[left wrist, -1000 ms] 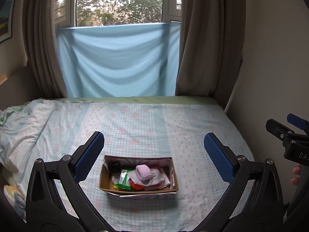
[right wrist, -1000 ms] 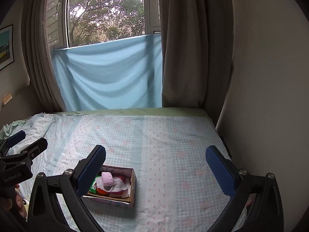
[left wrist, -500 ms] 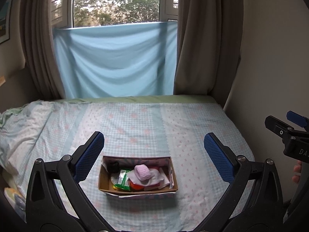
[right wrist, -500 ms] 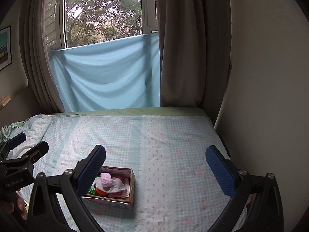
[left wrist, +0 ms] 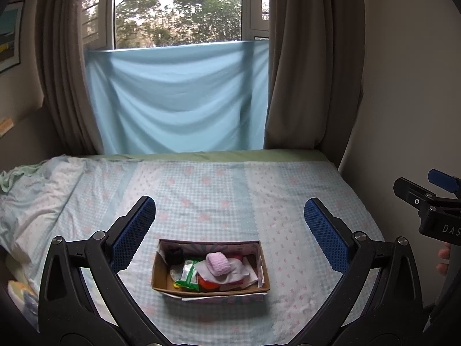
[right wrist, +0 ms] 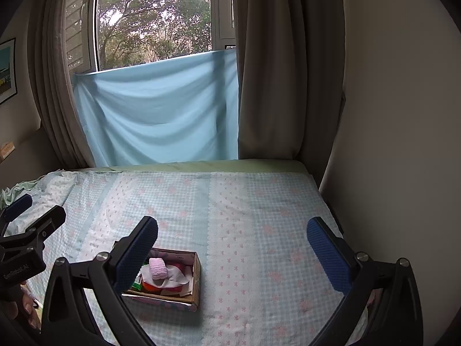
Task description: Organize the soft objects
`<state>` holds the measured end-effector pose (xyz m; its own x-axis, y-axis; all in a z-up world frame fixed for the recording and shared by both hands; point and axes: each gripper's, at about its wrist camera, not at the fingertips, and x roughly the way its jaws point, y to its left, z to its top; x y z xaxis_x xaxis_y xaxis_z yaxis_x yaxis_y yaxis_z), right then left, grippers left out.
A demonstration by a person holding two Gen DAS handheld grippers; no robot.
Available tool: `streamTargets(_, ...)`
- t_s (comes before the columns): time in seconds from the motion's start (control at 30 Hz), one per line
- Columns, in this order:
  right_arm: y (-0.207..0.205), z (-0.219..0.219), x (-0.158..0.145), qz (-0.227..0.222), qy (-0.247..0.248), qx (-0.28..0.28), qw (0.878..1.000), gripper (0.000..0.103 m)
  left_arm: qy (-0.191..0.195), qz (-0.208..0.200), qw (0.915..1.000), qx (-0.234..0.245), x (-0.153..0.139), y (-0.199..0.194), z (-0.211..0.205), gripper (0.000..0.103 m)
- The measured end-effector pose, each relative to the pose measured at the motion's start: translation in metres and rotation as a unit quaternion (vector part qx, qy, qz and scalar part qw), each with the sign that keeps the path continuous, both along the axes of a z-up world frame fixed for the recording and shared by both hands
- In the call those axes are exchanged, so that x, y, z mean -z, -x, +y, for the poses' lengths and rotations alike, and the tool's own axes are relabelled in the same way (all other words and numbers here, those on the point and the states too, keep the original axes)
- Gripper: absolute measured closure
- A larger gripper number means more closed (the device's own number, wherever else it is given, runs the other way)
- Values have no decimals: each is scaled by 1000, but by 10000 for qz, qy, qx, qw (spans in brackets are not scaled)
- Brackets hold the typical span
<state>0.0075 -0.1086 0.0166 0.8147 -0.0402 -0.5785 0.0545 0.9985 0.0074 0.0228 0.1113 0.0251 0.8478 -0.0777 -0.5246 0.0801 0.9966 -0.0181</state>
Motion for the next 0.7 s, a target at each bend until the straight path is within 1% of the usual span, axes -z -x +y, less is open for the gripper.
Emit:
streamTargets(0.27,-2,2,1,-10,-7,-28,10000,0,0,46,10000,-1,0,-1,0,0)
streamTargets(0.7,-4,4,4,-36,-1,-27,10000,0,30,55,9999,-129,1,-2,6,0)
